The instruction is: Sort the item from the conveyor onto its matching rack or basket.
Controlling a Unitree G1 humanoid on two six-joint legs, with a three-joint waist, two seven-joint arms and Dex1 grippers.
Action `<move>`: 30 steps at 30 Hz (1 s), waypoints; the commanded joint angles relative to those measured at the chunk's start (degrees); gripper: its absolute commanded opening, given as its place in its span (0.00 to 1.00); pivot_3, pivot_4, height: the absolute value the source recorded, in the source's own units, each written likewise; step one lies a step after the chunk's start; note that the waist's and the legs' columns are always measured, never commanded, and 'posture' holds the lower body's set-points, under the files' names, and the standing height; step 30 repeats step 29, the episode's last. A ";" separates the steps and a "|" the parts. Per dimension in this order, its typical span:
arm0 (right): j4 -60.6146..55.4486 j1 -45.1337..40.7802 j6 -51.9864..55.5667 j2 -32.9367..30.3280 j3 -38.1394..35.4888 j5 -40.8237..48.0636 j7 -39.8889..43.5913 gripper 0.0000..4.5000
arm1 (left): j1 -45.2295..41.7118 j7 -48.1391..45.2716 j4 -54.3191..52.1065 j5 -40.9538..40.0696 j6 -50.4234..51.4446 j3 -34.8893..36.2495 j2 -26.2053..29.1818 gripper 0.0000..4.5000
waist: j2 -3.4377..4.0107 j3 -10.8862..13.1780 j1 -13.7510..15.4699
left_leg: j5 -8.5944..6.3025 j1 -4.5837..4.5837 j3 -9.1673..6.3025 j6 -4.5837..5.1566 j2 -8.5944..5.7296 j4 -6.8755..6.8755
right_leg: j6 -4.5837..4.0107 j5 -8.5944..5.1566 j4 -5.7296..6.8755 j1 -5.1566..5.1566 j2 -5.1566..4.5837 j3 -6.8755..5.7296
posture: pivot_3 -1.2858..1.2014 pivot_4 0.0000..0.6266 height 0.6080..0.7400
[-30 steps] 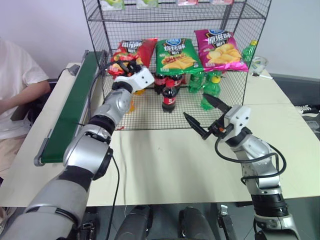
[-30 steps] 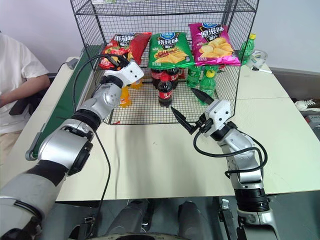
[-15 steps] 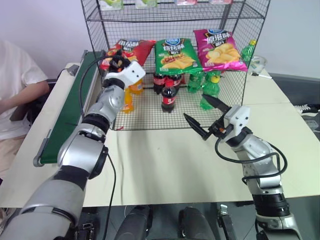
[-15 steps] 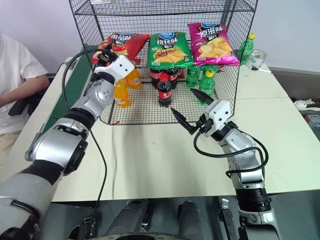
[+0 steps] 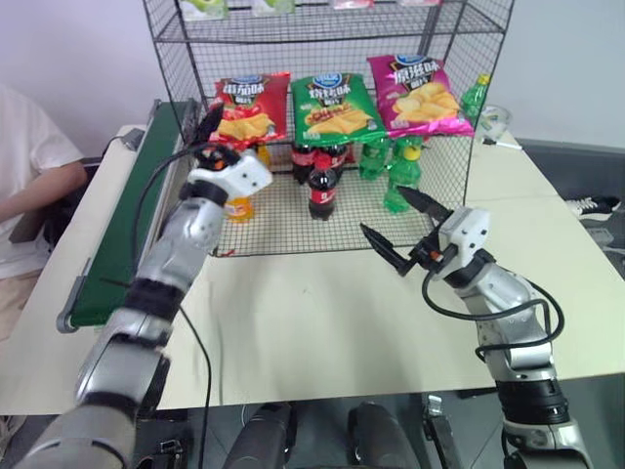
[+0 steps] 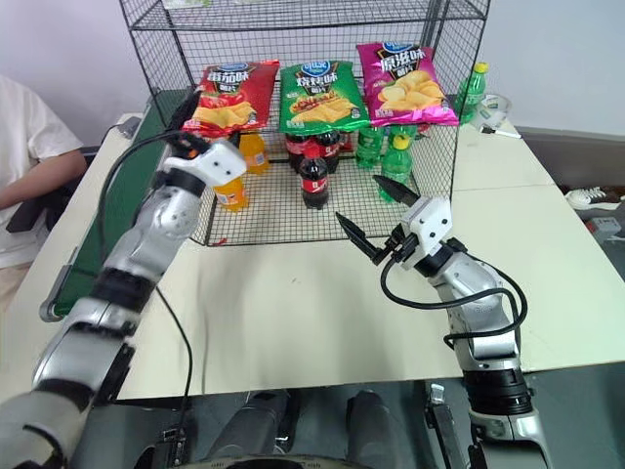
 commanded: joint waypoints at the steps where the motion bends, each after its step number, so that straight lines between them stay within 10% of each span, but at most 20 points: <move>1: -1.37 -0.76 -0.61 -0.75 -1.07 1.07 0.68 1.00 | 4.41 -10.91 -12.52 -13.80 3.92 5.66 0.63 0.95 | 0.01 0.00 0.18 | -0.01 0.00 0.00 0.01 0.01 0.01 | -0.01 0.00 0.01 0.00 0.01 0.00 | 0.52 0.24 1.00; 10: 0.10 2.56 -1.01 -8.25 -6.88 3.91 7.01 1.00 | 23.21 -30.66 -27.12 -47.12 23.83 25.54 5.08 0.95 | 0.08 -0.04 0.33 | -0.12 0.04 -0.04 0.20 0.04 0.03 | -0.04 0.00 -0.02 0.07 0.02 -0.01 | 0.52 0.24 1.00; 30: 4.53 14.17 5.12 -24.87 -20.72 13.25 26.14 1.00 | 32.61 -54.39 -3.14 -48.69 10.65 36.56 17.41 0.95 | 0.11 -0.03 0.78 | -0.30 0.50 0.16 0.45 0.01 -0.04 | -0.27 -0.13 -0.30 0.62 -0.41 -0.04 | 0.52 0.24 1.00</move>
